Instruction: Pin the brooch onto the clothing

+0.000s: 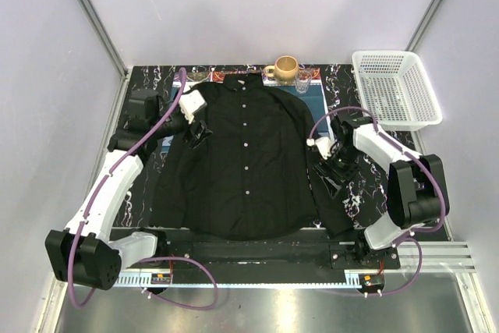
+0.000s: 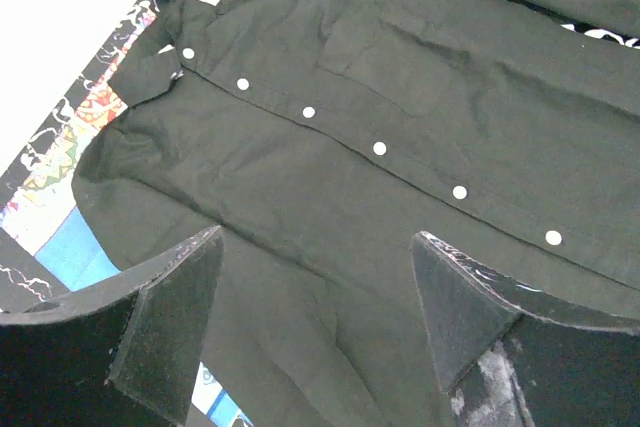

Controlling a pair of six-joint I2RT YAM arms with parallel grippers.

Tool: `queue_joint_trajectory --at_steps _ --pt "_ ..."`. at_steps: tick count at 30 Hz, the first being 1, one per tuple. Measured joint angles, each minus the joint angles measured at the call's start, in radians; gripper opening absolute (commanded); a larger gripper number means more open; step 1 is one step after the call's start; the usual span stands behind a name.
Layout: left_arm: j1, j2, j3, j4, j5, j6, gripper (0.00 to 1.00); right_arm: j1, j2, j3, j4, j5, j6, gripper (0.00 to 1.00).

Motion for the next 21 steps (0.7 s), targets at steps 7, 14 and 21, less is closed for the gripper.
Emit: queue_joint_trajectory --at_steps 7,14,21 --pt "0.0 -0.034 -0.042 0.004 0.0 -0.017 0.81 0.068 0.108 -0.019 0.171 0.069 0.072 0.66" --pt "0.0 -0.056 -0.086 0.027 -0.003 -0.032 0.81 0.069 0.195 0.01 0.203 0.167 0.116 0.04" --pt "0.012 -0.058 -0.105 0.034 -0.014 -0.034 0.8 0.045 0.307 0.166 0.181 0.228 0.109 0.0"
